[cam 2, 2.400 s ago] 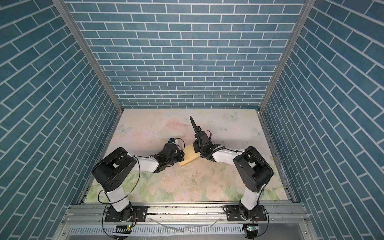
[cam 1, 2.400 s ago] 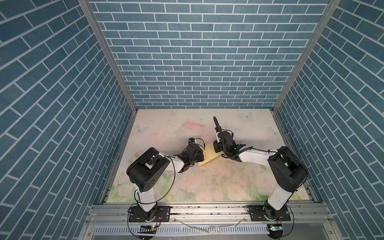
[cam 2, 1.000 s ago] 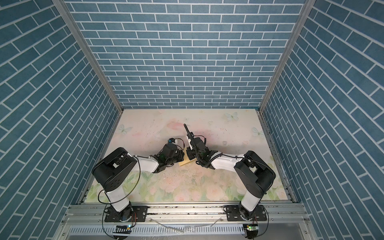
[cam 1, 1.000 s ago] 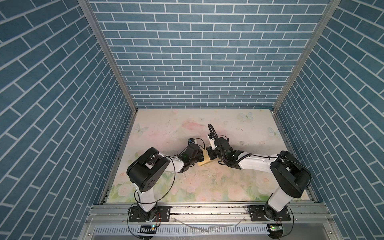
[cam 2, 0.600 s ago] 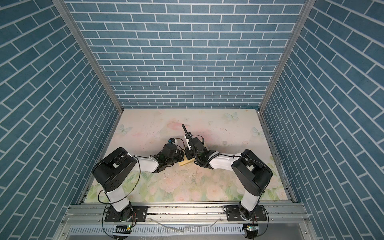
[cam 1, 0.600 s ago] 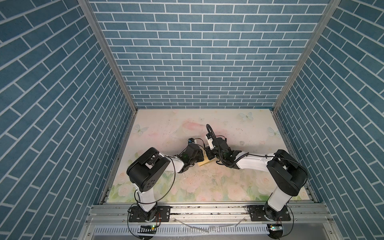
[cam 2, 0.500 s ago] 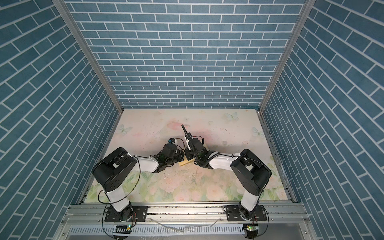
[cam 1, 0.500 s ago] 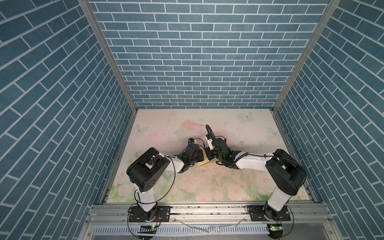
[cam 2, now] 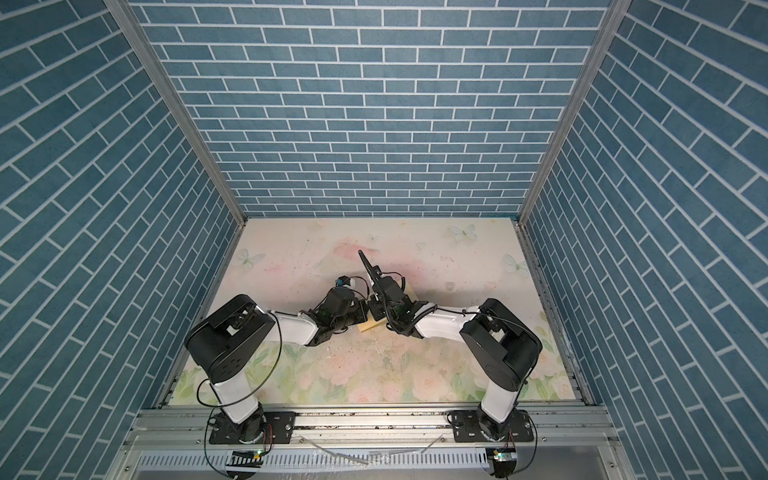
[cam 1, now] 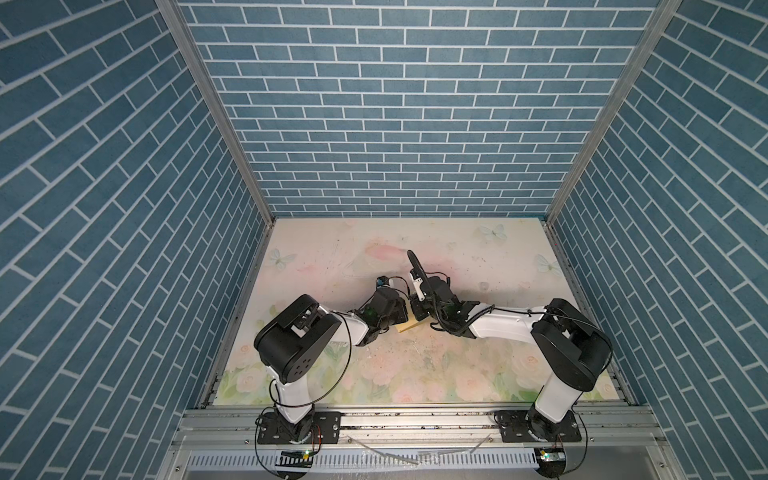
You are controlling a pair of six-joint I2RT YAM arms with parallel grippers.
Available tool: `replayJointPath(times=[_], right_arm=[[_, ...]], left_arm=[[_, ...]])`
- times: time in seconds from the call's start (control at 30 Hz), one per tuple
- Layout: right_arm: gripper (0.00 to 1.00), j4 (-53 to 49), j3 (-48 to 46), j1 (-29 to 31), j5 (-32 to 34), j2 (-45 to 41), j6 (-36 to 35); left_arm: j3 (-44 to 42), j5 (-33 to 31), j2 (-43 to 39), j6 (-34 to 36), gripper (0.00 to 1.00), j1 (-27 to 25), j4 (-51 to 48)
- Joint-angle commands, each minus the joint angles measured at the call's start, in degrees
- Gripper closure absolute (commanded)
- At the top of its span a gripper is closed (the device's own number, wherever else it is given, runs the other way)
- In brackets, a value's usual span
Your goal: Place the letter into the envelope and seal it
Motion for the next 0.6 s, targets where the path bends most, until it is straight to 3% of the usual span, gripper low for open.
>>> replayJointPath(times=[0.0,0.57], right_arm=[[1.00,-4.45,1.45,-1.25,5.57,1.16,-4.15],[1.00,-7.29,0.54,-6.88,8.46,0.71,-3.65]], left_arm=[[-2.90,-1.87,3.63,0.24,1.00,0.42,-10.26],[-3.02,-2.06,3.70,0.30,1.00,0.42,-10.30]])
